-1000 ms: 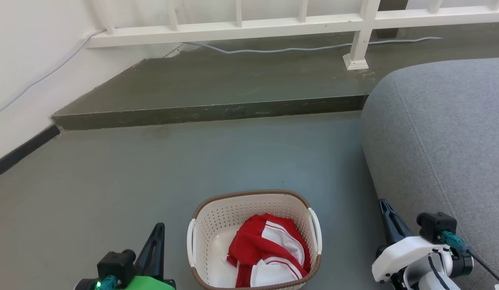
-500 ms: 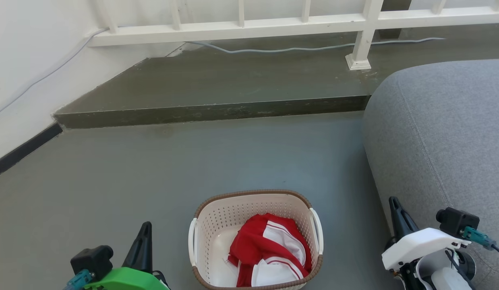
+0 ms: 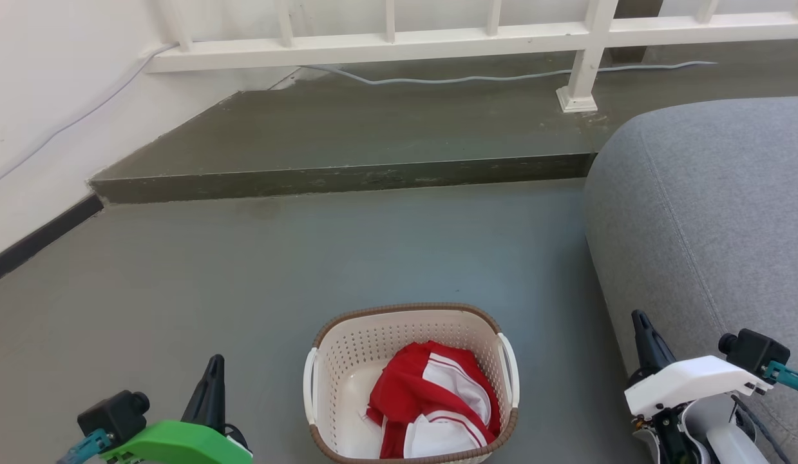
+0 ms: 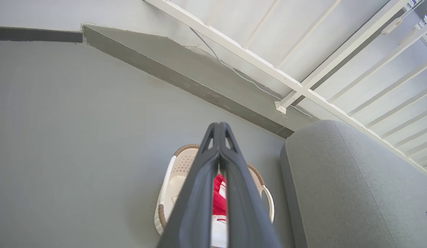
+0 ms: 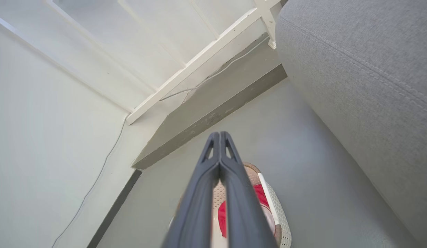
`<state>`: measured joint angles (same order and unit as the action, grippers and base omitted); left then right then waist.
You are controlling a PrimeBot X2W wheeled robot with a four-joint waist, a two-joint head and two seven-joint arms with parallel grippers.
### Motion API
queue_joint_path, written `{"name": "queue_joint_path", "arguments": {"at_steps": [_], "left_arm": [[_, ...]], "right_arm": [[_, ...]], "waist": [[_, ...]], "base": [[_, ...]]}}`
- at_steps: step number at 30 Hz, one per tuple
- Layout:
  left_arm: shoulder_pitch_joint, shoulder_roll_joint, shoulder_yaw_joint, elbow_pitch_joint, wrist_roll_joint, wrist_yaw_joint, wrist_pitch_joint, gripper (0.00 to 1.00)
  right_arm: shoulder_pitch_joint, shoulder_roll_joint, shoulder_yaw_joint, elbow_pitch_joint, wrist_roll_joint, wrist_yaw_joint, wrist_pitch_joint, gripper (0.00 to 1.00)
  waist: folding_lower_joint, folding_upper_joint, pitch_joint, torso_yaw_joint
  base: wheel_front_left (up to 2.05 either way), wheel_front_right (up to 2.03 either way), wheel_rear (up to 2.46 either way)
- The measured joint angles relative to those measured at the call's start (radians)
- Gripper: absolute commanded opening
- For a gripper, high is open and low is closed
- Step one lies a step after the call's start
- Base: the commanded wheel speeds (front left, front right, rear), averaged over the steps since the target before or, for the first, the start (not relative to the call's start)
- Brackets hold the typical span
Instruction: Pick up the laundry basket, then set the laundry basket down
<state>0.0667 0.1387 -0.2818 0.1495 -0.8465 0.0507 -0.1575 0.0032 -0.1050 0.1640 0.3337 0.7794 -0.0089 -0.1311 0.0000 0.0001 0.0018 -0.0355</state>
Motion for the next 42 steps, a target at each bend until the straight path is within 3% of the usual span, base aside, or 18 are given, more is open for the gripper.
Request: {"name": "queue_joint_path", "arguments": {"at_steps": [42], "left_arm": [[-0.055, -0.025, 0.172, 0.064, -0.526, -0.101, 0.126, 0.0]], "right_arm": [[-0.038, 0.04, -0.185, -0.027, 0.526, 0.08, 0.149, 0.0]], "waist": [[0.0, 0.0, 0.001, 0.023]], "base": [[0.0, 0.0, 0.0]]}}
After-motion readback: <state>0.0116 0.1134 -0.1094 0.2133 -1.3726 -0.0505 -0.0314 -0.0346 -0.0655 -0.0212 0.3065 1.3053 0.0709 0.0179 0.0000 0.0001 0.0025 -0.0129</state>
